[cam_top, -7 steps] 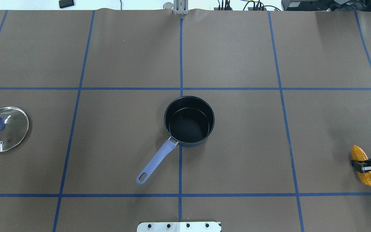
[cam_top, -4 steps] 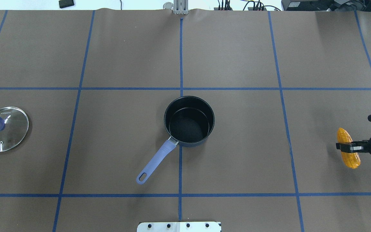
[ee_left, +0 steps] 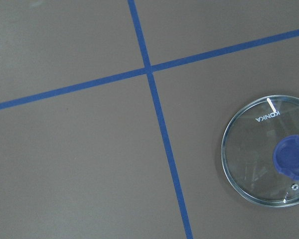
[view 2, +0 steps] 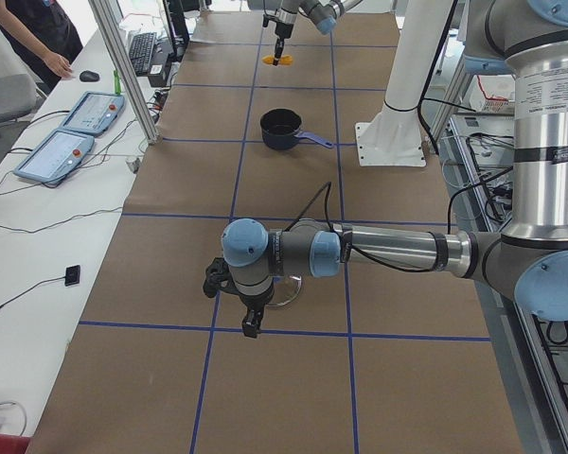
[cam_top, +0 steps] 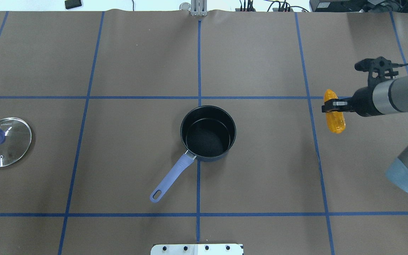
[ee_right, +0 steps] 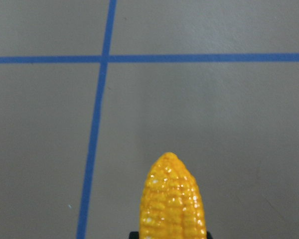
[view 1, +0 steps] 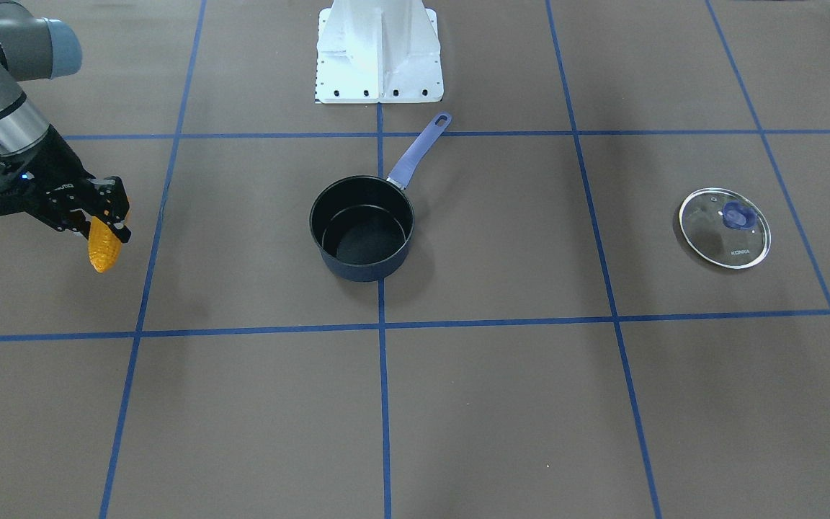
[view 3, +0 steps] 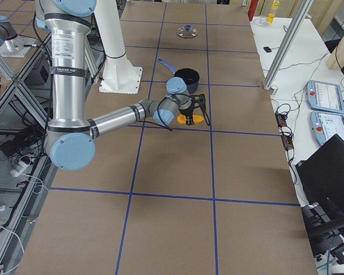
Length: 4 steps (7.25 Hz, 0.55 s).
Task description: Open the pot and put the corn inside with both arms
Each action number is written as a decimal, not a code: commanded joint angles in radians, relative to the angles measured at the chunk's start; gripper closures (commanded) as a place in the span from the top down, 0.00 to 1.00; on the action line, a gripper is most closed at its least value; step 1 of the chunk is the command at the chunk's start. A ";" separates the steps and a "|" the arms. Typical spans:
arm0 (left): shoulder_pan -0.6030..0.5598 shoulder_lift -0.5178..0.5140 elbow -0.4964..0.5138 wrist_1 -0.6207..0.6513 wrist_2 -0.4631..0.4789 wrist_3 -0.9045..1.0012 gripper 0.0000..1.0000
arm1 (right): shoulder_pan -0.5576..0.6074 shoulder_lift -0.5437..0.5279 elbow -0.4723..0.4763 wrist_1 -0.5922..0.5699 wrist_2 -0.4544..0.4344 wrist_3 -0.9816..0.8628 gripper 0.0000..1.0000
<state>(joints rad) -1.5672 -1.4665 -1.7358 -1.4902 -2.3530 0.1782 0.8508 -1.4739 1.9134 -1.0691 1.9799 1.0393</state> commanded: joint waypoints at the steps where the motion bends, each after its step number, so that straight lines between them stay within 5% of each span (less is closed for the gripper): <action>1: -0.004 0.026 -0.027 -0.004 0.000 -0.022 0.99 | -0.059 0.302 0.033 -0.373 -0.036 0.081 0.00; 4: -0.002 0.025 -0.027 -0.004 0.000 -0.022 0.99 | -0.278 0.530 -0.058 -0.466 -0.287 0.290 0.00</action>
<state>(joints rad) -1.5706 -1.4414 -1.7620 -1.4941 -2.3531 0.1567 0.6602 -1.0341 1.9081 -1.5156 1.7982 1.2437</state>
